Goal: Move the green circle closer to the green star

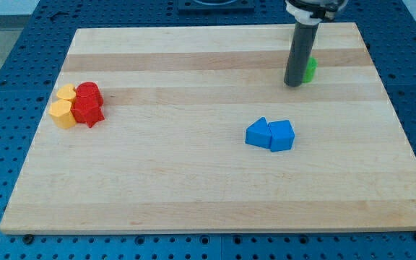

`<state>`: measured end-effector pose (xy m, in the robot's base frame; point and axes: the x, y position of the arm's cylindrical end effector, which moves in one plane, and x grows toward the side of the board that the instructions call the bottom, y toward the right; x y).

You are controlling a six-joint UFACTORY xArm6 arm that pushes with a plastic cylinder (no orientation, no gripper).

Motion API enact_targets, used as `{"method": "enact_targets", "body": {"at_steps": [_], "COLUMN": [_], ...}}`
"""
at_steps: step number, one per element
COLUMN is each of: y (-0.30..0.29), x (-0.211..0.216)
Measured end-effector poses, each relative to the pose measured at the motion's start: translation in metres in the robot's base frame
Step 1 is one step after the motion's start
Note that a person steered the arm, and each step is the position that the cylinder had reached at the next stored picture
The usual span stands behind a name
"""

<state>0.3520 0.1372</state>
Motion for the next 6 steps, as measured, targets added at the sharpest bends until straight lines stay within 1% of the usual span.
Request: {"method": "enact_targets", "body": {"at_steps": [1,2,3,6], "y": [0.012,0.034,0.045,0.048], "x": [-0.018,0.004,0.008,-0.043]}}
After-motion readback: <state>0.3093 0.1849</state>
